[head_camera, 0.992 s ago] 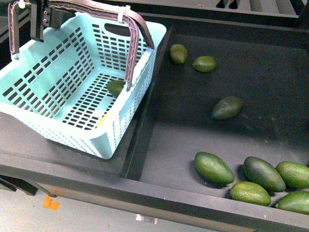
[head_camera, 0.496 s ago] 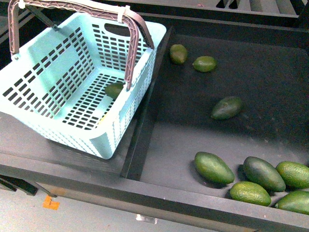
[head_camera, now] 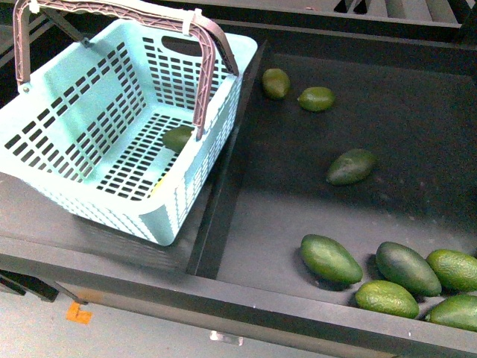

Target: Pick mango and avocado into basket

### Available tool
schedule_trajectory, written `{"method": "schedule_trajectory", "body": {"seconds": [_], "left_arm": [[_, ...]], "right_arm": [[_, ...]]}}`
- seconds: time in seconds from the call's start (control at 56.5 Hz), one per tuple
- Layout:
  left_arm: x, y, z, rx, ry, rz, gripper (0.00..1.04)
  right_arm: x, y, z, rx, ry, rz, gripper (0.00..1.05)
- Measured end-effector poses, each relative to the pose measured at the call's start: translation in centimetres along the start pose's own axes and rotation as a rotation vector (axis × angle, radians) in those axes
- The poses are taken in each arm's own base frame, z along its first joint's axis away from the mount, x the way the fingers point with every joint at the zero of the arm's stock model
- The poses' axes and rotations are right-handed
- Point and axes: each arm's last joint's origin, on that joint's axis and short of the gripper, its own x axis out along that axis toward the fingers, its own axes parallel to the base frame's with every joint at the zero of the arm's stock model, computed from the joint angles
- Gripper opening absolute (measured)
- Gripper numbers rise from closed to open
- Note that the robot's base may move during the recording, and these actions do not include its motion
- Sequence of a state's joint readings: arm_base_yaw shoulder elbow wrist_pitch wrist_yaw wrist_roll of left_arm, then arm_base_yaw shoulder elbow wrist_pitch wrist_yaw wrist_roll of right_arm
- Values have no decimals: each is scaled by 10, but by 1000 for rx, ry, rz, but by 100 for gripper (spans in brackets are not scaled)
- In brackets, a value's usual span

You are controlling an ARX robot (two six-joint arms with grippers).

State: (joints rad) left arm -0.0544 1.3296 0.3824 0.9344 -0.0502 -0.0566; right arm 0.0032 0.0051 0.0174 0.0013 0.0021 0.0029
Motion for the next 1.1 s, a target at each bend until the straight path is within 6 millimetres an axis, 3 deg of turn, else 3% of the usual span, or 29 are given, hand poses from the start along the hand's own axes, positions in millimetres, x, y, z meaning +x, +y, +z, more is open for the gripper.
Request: {"method": "schedule_trajectory", "body": {"seconds": [0.035, 0.443, 0.691, 1.098], "left_arm": [[-9, 5, -3, 15, 5, -18, 2], [-67, 12, -19, 41, -3, 1, 2], [-89, 13, -33, 42, 3, 0, 2], [-117, 12, -25, 44, -23, 0, 2]], "right_arm": [[0, 0, 0, 0, 0, 0, 96], [0, 0, 0, 0, 0, 0, 96], [0, 0, 0, 0, 0, 0, 96], [0, 0, 0, 0, 0, 0, 96]]}}
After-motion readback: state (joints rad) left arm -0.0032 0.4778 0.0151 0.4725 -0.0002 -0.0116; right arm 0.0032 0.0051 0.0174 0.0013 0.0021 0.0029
